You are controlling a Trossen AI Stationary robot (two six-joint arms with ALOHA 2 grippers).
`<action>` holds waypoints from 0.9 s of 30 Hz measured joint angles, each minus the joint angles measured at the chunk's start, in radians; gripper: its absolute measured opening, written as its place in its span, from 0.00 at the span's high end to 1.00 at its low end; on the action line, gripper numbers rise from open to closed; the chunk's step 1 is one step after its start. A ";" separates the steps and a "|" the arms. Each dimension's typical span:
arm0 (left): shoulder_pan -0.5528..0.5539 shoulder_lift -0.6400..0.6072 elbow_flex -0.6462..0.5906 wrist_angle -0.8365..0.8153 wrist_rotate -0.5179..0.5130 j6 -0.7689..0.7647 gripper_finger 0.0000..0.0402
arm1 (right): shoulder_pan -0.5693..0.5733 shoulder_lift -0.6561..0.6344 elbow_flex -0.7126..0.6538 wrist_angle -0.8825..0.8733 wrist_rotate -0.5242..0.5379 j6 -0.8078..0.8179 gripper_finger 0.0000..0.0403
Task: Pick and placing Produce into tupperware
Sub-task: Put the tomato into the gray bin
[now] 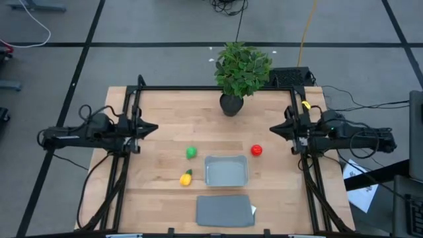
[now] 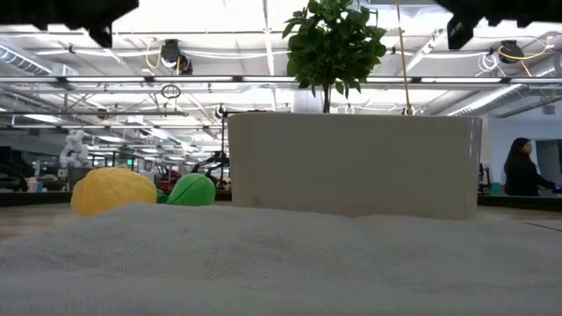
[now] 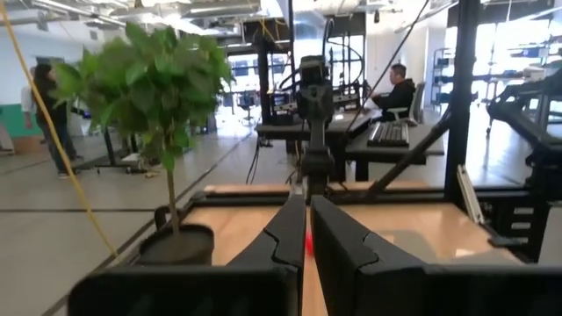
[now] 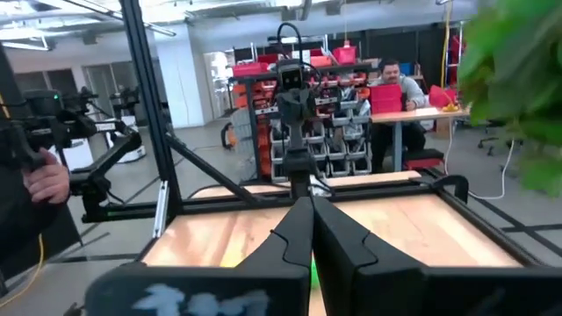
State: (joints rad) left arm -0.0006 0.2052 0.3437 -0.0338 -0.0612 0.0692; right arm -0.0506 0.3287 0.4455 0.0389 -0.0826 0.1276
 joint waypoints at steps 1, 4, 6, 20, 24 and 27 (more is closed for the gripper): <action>0.000 -0.014 -0.019 0.002 0.000 0.000 0.94 | -0.003 -0.006 -0.022 0.018 0.000 0.003 1.00; 0.000 -0.036 -0.074 0.007 0.014 0.000 0.94 | -0.005 -0.016 -0.085 0.067 0.000 -0.021 1.00; 0.000 -0.037 -0.101 0.016 0.031 0.001 0.94 | -0.005 -0.015 -0.125 0.084 0.000 -0.055 1.00; 0.000 -0.033 -0.157 0.048 0.048 -0.101 0.94 | -0.005 -0.015 -0.387 0.510 -0.001 -0.056 1.00; -0.001 -0.033 -0.157 0.047 0.048 -0.130 0.94 | -0.005 -0.017 -0.425 0.599 0.000 -0.012 1.00; -0.001 -0.027 -0.157 0.043 0.061 -0.173 0.94 | -0.005 -0.013 -0.425 0.557 -0.001 -0.006 1.00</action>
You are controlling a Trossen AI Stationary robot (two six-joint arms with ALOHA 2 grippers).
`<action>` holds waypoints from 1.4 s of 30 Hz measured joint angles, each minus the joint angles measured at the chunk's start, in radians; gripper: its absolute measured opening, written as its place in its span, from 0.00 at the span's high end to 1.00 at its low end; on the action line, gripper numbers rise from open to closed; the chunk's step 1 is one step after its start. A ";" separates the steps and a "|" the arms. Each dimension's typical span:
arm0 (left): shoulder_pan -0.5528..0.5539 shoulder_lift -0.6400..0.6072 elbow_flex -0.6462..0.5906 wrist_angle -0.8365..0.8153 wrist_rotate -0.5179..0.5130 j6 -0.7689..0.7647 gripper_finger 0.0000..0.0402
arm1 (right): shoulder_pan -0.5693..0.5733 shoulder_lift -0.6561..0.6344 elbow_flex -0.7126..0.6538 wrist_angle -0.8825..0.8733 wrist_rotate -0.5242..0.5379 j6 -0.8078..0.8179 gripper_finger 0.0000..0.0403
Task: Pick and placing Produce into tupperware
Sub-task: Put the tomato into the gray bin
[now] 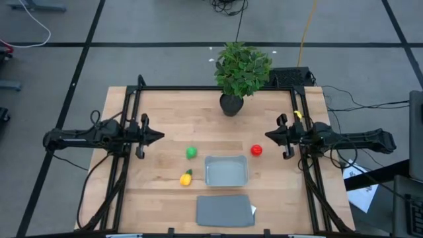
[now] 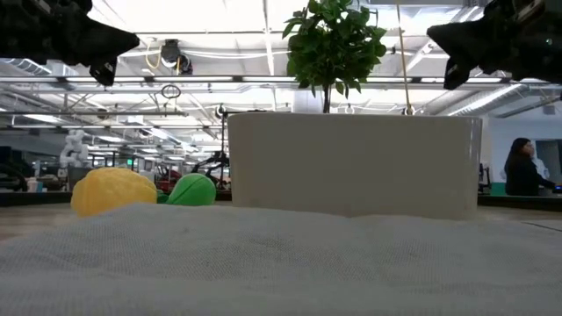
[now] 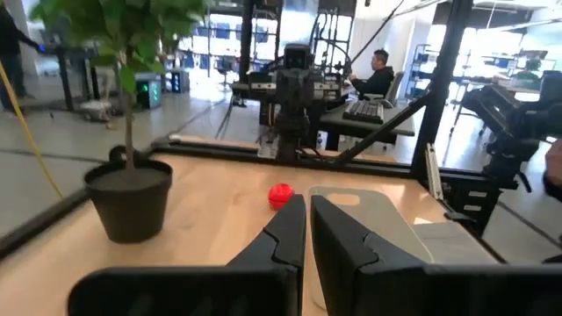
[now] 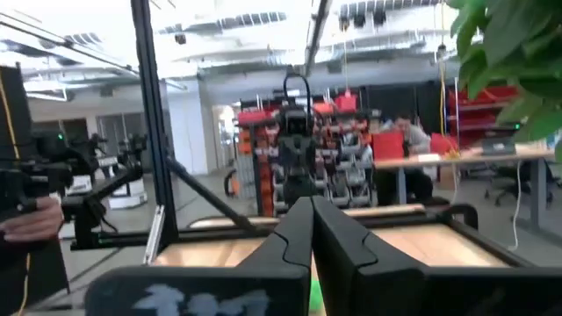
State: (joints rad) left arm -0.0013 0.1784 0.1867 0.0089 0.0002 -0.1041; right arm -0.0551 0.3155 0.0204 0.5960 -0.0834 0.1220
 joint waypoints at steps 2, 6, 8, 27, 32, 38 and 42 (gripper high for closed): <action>0.000 0.001 0.000 -0.004 -0.013 -0.003 0.94 | 0.000 -0.001 0.009 -0.042 0.000 0.006 1.00; 0.001 0.008 0.000 0.020 -0.092 0.043 0.94 | 0.000 0.005 0.040 -0.191 0.003 0.002 1.00; 0.001 0.033 -0.010 0.016 -0.123 0.041 0.94 | 0.000 0.005 0.052 -0.233 0.003 -0.007 1.00; 0.002 0.049 -0.176 0.176 -0.189 0.270 0.94 | -0.011 0.002 0.064 -0.259 0.035 -0.044 1.00; 0.002 0.060 -0.176 0.104 -0.216 0.357 0.94 | -0.043 0.004 0.064 -0.268 0.037 -0.078 1.00; 0.002 0.071 -0.176 0.135 -0.217 0.348 0.94 | -0.057 0.003 0.065 -0.265 0.038 -0.175 1.00; 0.002 0.071 -0.176 0.148 -0.230 0.264 0.94 | -0.057 0.004 0.065 -0.265 0.038 -0.198 1.00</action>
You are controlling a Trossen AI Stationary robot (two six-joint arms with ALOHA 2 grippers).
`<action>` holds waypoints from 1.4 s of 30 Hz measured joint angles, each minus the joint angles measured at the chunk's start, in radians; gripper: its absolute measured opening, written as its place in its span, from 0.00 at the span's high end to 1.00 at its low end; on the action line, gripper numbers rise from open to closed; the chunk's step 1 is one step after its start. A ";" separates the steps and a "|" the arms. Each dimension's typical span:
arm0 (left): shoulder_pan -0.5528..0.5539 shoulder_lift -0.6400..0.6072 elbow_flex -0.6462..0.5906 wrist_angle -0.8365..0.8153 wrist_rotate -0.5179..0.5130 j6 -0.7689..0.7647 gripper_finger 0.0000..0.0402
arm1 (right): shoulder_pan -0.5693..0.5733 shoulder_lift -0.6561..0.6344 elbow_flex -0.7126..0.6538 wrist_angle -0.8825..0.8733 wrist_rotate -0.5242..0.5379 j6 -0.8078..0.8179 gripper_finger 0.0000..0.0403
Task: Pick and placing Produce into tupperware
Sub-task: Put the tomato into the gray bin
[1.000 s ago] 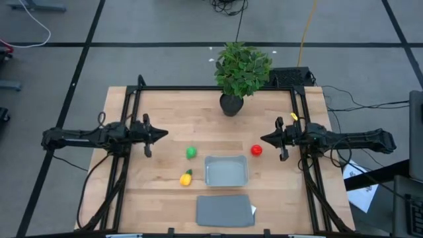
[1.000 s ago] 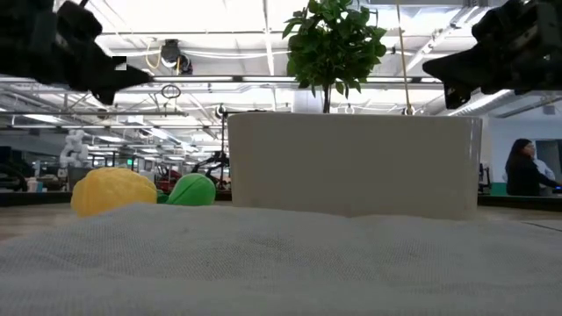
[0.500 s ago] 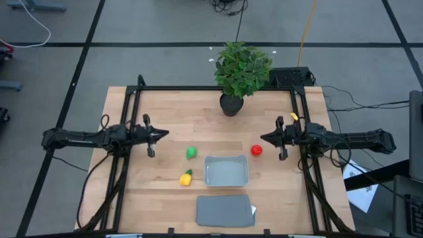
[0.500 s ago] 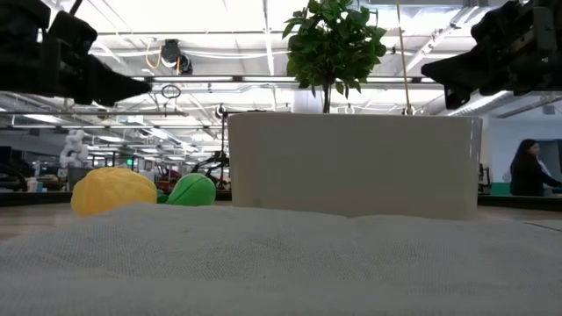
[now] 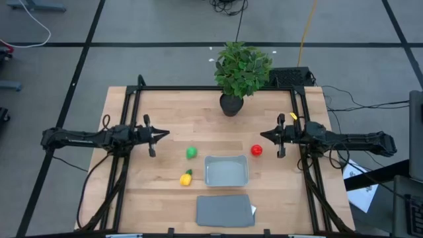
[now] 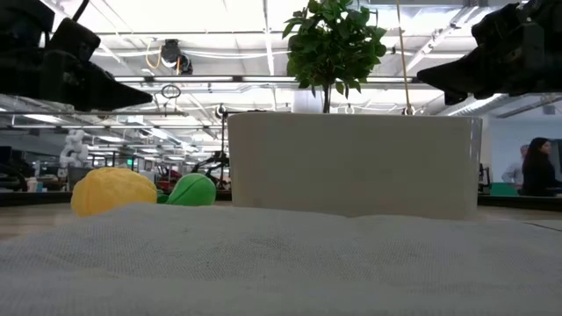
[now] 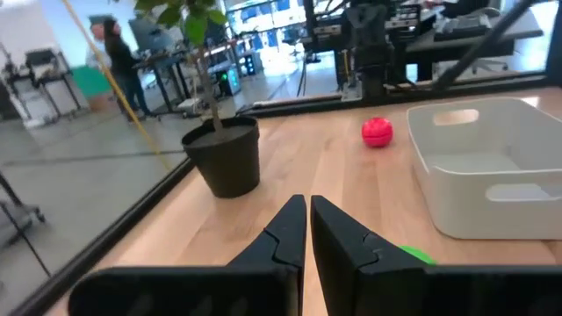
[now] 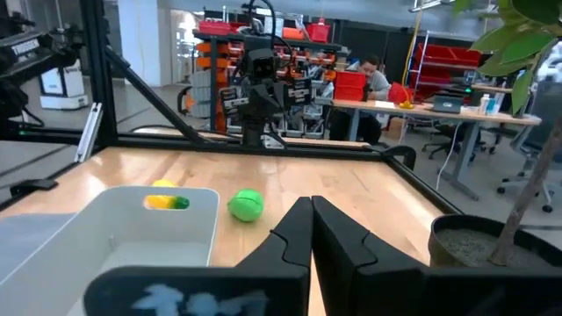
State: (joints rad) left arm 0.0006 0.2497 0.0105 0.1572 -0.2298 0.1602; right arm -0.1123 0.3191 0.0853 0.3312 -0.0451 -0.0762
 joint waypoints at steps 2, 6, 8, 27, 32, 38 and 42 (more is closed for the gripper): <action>0.000 0.000 0.000 -0.011 -0.013 -0.022 0.94 | 0.000 0.000 0.000 0.000 0.000 0.000 1.00; 0.000 0.000 0.000 -0.034 -0.040 -0.015 0.94 | 0.000 0.000 0.000 0.000 0.000 0.000 1.00; 0.000 0.000 0.000 -0.053 -0.050 -0.004 0.94 | 0.000 0.000 0.000 -0.001 0.000 0.000 1.00; 0.000 0.000 0.000 -0.079 -0.036 -0.016 0.98 | 0.000 0.014 0.001 -0.001 0.000 -0.065 1.00; 0.000 0.000 0.000 -0.079 -0.035 -0.011 0.95 | 0.001 0.015 0.001 0.000 0.049 0.002 1.00; 0.000 0.000 0.000 -0.078 -0.034 -0.009 0.97 | 0.001 0.054 0.065 -0.088 0.070 0.059 0.95; 0.000 0.000 0.000 -0.078 -0.034 -0.008 1.00 | 0.001 0.106 0.162 -0.232 0.076 0.089 0.89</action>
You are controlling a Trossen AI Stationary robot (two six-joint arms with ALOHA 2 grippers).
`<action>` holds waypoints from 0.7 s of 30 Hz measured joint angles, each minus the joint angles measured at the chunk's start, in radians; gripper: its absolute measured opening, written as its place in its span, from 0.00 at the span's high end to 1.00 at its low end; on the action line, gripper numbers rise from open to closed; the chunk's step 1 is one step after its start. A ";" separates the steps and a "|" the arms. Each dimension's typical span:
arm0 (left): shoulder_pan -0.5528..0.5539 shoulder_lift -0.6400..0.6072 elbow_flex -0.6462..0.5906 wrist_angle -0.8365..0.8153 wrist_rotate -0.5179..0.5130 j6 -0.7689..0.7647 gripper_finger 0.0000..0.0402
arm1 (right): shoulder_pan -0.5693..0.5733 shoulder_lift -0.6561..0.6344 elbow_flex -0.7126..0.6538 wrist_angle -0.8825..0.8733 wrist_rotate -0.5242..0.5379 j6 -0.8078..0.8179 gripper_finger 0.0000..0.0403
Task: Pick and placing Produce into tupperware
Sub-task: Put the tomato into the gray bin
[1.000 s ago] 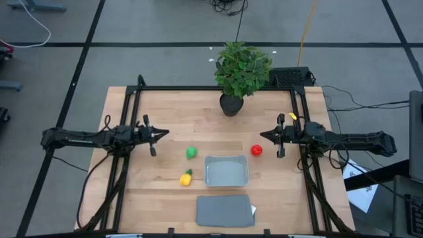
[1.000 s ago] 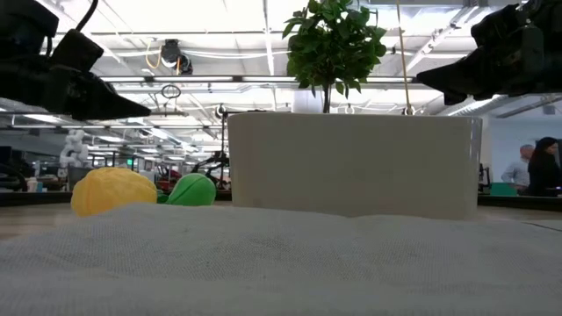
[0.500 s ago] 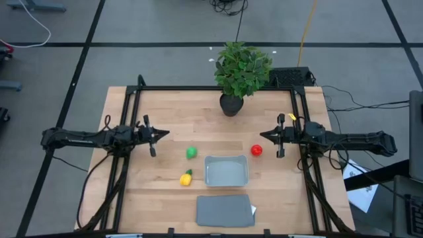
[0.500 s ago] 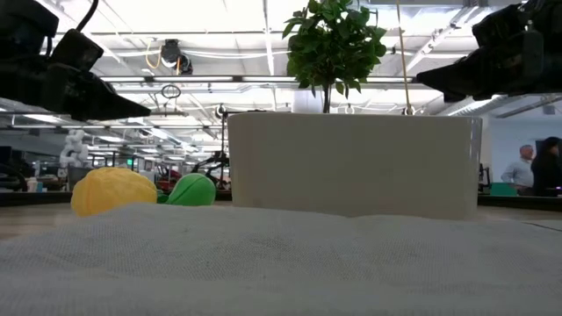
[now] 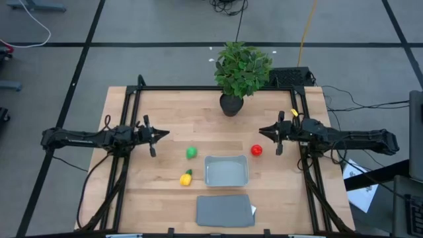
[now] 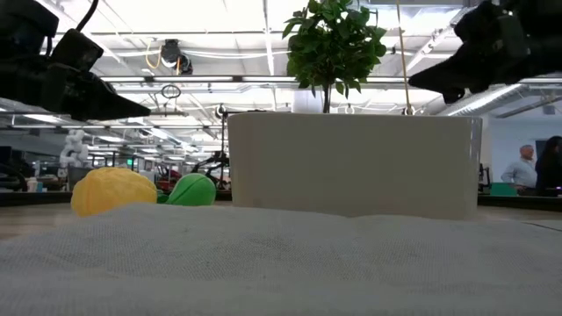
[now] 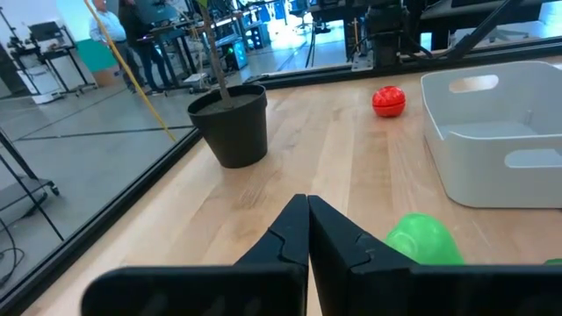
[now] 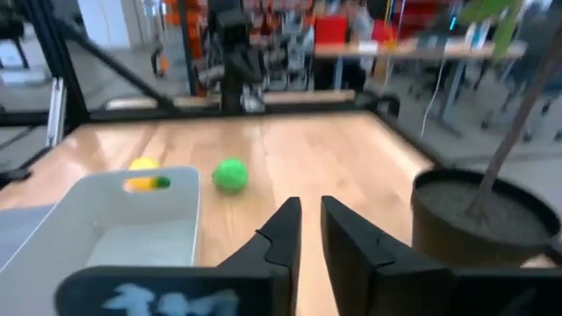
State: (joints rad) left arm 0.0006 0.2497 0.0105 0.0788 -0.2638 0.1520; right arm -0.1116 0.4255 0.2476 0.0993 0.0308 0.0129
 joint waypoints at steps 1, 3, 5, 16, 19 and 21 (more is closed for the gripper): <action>0.000 0.000 0.000 0.000 0.000 0.000 0.99 | 0.000 0.017 0.026 -0.041 0.000 0.009 0.88; 0.000 0.000 0.000 0.000 0.000 0.000 0.98 | 0.000 0.052 0.079 -0.121 0.001 0.029 0.84; 0.000 0.000 0.000 0.000 0.000 0.001 0.97 | 0.000 0.092 0.134 -0.207 0.002 0.050 0.80; 0.000 0.000 0.000 0.000 0.000 -0.004 0.94 | 0.000 0.266 0.329 -0.457 0.027 0.136 0.38; 0.000 0.000 0.000 0.000 0.000 -0.012 0.94 | 0.000 0.298 0.355 -0.541 0.024 0.153 0.26; 0.000 0.000 0.000 0.000 0.000 -0.024 0.94 | 0.000 0.320 0.366 -0.586 0.021 0.173 0.20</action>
State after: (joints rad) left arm 0.0006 0.2497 0.0105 0.0788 -0.2638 0.1282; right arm -0.1120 0.7451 0.6133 -0.4868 0.0522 0.1858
